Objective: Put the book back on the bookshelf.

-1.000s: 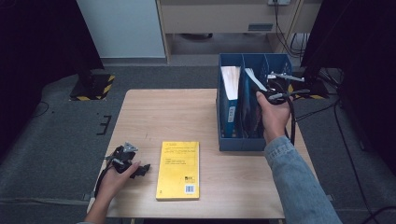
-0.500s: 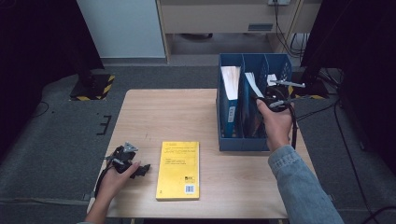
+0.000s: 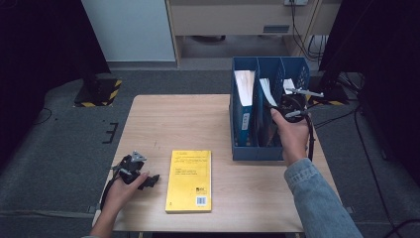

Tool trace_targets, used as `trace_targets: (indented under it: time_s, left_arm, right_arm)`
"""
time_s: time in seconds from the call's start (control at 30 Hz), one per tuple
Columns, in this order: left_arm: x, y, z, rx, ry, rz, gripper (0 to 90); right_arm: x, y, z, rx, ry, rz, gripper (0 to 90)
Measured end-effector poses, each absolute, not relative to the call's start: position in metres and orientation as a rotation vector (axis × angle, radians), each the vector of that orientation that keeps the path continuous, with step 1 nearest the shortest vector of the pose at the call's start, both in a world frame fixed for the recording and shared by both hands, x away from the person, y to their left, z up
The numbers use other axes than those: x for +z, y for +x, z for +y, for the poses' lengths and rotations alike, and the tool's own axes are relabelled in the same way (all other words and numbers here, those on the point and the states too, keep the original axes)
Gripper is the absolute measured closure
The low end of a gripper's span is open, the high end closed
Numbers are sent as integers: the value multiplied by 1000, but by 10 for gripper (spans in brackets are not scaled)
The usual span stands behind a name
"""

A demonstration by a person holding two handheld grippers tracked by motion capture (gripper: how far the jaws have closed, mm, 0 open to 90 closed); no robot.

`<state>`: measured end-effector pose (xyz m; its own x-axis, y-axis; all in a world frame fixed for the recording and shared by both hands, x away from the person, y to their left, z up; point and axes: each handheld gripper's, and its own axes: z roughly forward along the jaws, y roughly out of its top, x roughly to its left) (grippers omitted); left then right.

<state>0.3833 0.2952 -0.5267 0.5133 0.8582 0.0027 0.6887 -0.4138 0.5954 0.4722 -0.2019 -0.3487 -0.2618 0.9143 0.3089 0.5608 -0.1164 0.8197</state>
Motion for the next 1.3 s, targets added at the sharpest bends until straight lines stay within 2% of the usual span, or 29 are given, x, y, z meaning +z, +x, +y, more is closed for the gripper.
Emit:
trace_targets:
  time_s: [0.47,0.77,0.9,1.1,1.3]
  left_arm:
    - [-527,383,295,416,2225,1259,0]
    - [-527,383,295,416,2226,1258,0]
    - [-527,383,295,416,2226,1258,0]
    - [-527,383,295,415,2226,1258,0]
    - [-527,383,295,416,2223,1258,0]
  right_arm:
    - [-344,475,-198,1335,1626,1806,570]
    - [-338,480,-194,1295,1604,1816,573]
    - [-340,482,-192,1277,1610,1825,596]
    - [-337,483,-192,1251,1624,1819,684]
    - [-334,485,-197,1247,1643,1792,714]
